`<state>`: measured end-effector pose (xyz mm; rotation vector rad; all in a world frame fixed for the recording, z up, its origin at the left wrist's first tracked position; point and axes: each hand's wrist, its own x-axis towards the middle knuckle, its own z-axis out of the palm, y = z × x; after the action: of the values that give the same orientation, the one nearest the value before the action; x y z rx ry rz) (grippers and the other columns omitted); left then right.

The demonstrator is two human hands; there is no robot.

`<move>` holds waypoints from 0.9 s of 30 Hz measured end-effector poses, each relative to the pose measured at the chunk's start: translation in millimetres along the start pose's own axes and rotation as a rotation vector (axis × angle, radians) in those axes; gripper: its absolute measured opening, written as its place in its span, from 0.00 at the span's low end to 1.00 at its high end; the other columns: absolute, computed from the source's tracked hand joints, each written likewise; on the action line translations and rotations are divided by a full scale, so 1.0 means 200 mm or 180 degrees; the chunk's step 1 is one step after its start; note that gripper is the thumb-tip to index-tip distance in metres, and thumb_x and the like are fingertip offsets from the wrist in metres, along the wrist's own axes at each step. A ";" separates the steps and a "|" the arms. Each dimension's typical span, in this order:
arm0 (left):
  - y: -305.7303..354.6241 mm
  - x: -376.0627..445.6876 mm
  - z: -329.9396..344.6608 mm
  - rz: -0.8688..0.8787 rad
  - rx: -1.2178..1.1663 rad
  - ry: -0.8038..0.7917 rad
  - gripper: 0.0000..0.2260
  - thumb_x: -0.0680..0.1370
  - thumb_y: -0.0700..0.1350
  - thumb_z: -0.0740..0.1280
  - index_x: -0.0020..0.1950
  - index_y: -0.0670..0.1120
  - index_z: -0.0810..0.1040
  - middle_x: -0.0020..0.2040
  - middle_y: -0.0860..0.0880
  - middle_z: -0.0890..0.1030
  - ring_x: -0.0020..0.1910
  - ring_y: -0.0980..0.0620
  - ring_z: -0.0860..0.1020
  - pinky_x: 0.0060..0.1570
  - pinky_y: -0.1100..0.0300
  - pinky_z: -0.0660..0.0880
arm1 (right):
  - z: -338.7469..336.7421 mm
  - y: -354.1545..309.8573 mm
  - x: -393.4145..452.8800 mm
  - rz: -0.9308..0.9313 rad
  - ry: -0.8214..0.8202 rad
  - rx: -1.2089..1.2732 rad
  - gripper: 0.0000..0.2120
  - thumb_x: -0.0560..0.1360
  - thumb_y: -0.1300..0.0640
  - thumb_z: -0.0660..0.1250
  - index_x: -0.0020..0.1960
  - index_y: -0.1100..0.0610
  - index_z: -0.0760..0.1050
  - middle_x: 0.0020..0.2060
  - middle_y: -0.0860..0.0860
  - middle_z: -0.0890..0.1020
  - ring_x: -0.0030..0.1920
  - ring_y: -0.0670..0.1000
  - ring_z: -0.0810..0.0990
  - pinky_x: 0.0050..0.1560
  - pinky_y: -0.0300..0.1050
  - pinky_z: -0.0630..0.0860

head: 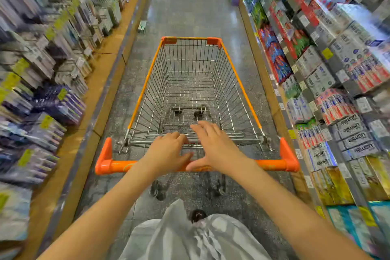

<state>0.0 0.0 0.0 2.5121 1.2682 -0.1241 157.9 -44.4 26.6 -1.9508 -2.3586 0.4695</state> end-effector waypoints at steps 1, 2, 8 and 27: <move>0.00 -0.02 0.02 -0.0090 -0.0032 -0.0181 0.24 0.78 0.63 0.54 0.65 0.48 0.71 0.61 0.48 0.75 0.60 0.46 0.74 0.55 0.54 0.70 | 0.03 -0.01 -0.01 0.0042 -0.0523 -0.0085 0.54 0.63 0.33 0.70 0.76 0.58 0.49 0.74 0.57 0.55 0.74 0.59 0.55 0.72 0.59 0.58; -0.02 -0.03 0.04 -0.0169 -0.0174 -0.0372 0.26 0.78 0.64 0.53 0.66 0.48 0.71 0.61 0.48 0.75 0.59 0.47 0.75 0.53 0.54 0.70 | 0.05 -0.02 -0.02 0.0014 -0.0847 -0.0186 0.54 0.64 0.35 0.70 0.77 0.56 0.46 0.75 0.56 0.53 0.74 0.59 0.53 0.72 0.58 0.56; -0.13 -0.08 0.03 0.0031 0.0614 -0.1084 0.22 0.72 0.70 0.59 0.43 0.50 0.71 0.35 0.54 0.73 0.39 0.50 0.75 0.37 0.58 0.68 | 0.16 0.07 -0.05 0.0311 -0.1068 -0.0431 0.21 0.76 0.56 0.63 0.67 0.59 0.65 0.58 0.58 0.75 0.57 0.60 0.74 0.51 0.51 0.71; -0.31 0.38 -0.11 0.0011 0.0487 -0.0804 0.06 0.73 0.49 0.63 0.40 0.48 0.74 0.35 0.50 0.74 0.37 0.47 0.73 0.37 0.58 0.69 | 0.03 0.32 0.36 -0.0221 -0.0696 -0.0876 0.10 0.75 0.51 0.62 0.52 0.57 0.73 0.49 0.57 0.81 0.52 0.59 0.79 0.42 0.46 0.66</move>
<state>-3.9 100.1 -11.0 2.5244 1.1911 -0.5384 202.5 34.3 -6.4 -2.0071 -2.7486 0.3900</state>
